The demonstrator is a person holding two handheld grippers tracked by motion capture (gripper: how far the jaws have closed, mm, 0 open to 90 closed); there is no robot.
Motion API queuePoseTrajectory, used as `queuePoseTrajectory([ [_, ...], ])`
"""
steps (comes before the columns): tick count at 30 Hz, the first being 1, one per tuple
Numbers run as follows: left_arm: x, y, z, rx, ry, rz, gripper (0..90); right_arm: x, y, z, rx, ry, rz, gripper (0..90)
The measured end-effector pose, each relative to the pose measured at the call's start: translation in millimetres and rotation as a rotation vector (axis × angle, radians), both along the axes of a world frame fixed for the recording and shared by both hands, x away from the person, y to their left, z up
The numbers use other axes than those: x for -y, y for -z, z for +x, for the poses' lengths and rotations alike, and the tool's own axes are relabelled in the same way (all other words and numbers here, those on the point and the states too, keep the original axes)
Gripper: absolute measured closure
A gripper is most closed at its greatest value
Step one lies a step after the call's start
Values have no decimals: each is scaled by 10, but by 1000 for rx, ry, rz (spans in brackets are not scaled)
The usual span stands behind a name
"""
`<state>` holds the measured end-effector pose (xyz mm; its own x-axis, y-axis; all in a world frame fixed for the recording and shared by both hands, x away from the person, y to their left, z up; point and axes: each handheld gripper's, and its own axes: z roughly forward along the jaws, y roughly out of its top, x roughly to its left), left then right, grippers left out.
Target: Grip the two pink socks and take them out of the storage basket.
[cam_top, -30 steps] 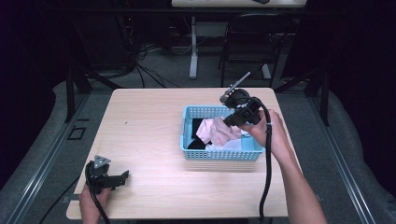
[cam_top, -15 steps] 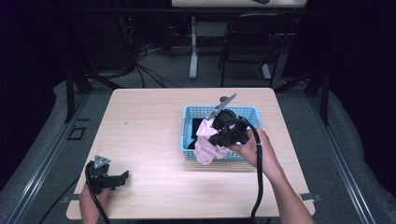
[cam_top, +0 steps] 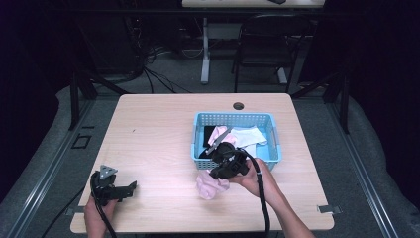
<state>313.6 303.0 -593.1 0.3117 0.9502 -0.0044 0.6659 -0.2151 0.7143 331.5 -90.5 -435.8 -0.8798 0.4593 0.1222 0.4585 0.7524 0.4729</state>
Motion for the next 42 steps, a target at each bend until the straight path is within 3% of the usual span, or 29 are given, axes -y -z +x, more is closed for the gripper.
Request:
queuePoseTrajectory([
  [10,0,0,0,0,0,0,5,-25,599,42,-90,8,-26,859],
  [18,1,0,0,1,0,0,5,10,869,39,-90,38,-83,817],
  [19,1,0,0,1,0,0,5,16,874,42,-83,36,-93,789],
  [24,0,0,0,0,0,1,5,84,801,11,-56,67,-48,628],
  [29,0,0,-1,0,0,1,5,209,653,-15,-45,98,-14,369],
  [30,1,0,0,1,0,1,5,236,626,-20,-45,99,-30,309],
  [33,0,0,0,0,0,0,5,291,576,-45,-41,114,-21,239],
  [34,1,0,0,1,0,1,5,342,508,-68,-32,119,-15,170],
  [42,0,0,0,0,0,0,5,487,230,-51,28,105,24,66],
])
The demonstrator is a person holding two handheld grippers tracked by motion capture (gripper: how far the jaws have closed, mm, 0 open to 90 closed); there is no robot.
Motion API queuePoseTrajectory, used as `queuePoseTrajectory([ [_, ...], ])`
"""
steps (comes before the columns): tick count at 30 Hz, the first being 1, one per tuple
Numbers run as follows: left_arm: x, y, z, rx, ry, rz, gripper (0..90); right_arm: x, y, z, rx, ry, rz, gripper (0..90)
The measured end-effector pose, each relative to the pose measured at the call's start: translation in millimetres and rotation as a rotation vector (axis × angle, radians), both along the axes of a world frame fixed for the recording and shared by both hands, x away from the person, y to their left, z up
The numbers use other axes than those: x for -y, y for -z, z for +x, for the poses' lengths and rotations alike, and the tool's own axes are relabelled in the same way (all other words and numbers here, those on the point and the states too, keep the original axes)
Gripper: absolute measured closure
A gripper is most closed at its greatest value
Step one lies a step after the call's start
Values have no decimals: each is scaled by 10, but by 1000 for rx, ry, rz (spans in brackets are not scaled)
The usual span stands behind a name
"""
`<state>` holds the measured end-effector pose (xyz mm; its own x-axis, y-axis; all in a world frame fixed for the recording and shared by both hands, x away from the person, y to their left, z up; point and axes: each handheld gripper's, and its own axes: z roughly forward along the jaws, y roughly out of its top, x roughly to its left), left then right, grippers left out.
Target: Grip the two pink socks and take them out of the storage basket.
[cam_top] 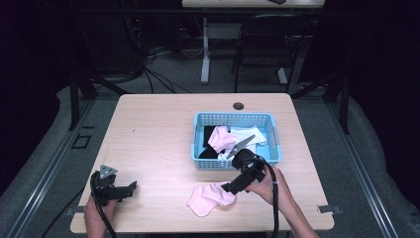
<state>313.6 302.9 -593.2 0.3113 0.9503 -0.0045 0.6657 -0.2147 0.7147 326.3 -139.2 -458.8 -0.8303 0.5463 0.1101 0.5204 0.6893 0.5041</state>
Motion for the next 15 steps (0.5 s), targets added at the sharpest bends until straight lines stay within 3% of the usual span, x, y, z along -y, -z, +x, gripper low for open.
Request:
queuePoseTrajectory([
  [7,0,0,1,0,0,0,5,75,-183,138,47,37,-6,5],
  [8,-2,-1,1,-2,2,3,5,106,-231,215,53,56,14,0],
  [15,-1,-1,2,-1,2,2,5,154,-350,497,82,110,19,0],
])
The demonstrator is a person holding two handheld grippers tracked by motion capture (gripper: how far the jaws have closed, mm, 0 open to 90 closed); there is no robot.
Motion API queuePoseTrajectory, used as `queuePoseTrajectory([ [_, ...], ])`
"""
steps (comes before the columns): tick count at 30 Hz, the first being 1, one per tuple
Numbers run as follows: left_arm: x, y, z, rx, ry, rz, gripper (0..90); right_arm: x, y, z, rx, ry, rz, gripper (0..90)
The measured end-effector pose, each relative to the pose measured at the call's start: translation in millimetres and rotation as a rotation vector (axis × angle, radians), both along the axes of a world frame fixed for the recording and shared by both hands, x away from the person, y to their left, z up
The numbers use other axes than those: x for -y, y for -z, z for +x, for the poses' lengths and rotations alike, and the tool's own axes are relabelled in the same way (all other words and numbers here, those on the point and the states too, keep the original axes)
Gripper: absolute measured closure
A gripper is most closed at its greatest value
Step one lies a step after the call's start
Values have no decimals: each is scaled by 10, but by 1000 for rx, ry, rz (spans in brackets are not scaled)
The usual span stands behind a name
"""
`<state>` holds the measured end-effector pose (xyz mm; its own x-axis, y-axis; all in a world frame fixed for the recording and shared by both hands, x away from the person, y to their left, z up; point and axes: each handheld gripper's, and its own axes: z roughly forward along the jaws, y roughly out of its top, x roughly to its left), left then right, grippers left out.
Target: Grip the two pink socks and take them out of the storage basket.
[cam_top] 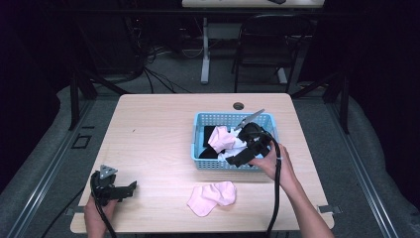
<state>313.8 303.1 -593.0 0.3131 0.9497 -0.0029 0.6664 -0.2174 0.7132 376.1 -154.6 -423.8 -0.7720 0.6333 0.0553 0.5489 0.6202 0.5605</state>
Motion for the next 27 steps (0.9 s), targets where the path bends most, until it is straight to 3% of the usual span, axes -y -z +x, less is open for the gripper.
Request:
queuePoseTrajectory([
  [3,0,0,0,0,0,0,5,-19,-28,146,9,15,-13,0],
  [9,0,0,0,0,0,0,5,-104,23,428,-19,32,-36,0],
  [20,0,0,0,-1,0,0,5,-286,349,896,-95,85,-59,0],
  [27,0,0,0,0,0,0,5,-364,525,1053,-146,102,-75,0],
])
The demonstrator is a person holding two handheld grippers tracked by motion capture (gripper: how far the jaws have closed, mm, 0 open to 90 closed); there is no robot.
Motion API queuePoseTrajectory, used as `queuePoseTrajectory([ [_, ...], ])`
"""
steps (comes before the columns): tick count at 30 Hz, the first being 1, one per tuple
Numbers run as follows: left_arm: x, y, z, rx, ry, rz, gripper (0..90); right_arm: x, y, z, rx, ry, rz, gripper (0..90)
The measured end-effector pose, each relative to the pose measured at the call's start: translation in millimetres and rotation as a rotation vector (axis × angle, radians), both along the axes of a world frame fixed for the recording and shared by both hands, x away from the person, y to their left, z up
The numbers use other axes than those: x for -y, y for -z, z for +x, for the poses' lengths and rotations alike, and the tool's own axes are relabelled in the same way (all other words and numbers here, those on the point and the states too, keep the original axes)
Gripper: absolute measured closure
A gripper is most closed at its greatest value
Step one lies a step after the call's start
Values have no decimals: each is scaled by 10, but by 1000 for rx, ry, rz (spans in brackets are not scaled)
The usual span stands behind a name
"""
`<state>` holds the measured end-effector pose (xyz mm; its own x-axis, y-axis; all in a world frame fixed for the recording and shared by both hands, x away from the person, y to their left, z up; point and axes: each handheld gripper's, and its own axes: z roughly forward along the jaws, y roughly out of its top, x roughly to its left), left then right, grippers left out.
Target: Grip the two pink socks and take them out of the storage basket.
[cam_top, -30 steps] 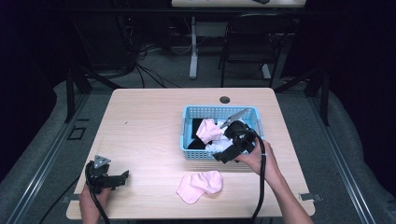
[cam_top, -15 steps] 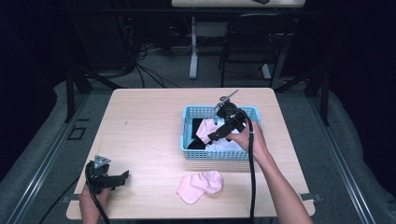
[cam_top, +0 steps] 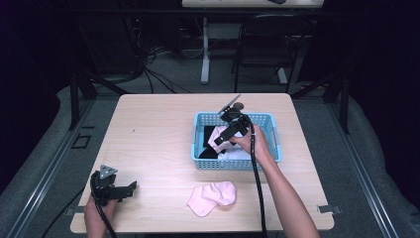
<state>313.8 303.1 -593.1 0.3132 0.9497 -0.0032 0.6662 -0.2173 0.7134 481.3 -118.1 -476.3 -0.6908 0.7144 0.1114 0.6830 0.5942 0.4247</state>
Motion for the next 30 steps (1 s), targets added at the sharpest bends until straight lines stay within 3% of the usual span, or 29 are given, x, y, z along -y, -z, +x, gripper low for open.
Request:
queuePoseTrajectory([
  [1,0,0,0,0,0,0,5,-6,19,18,-3,5,-2,0],
  [2,0,0,0,0,0,0,5,-22,71,75,-11,14,-36,5],
  [9,0,0,0,0,0,0,5,-72,221,205,-30,23,-73,77],
  [10,0,0,0,0,0,0,5,-111,294,254,-37,26,-90,109],
  [15,-1,-1,0,-1,1,1,5,-172,363,308,-40,15,-134,175],
  [16,0,0,0,0,0,0,5,-211,400,319,-32,28,-140,247],
  [17,0,0,0,0,0,0,5,-211,400,319,-32,28,-140,247],
  [18,-1,-1,0,0,0,1,5,-241,424,331,-30,31,-158,354],
  [19,-1,-1,0,0,0,1,5,-241,424,331,-30,31,-158,354],
  [21,0,0,0,0,0,1,5,-258,431,324,-20,40,-163,573],
  [24,-1,0,0,0,1,0,5,-241,418,321,-42,30,-164,726],
  [26,-1,-1,0,-1,1,1,5,-218,406,312,-47,34,-140,793],
  [30,-1,-1,0,-1,1,2,5,-162,319,273,-35,44,-104,824],
])
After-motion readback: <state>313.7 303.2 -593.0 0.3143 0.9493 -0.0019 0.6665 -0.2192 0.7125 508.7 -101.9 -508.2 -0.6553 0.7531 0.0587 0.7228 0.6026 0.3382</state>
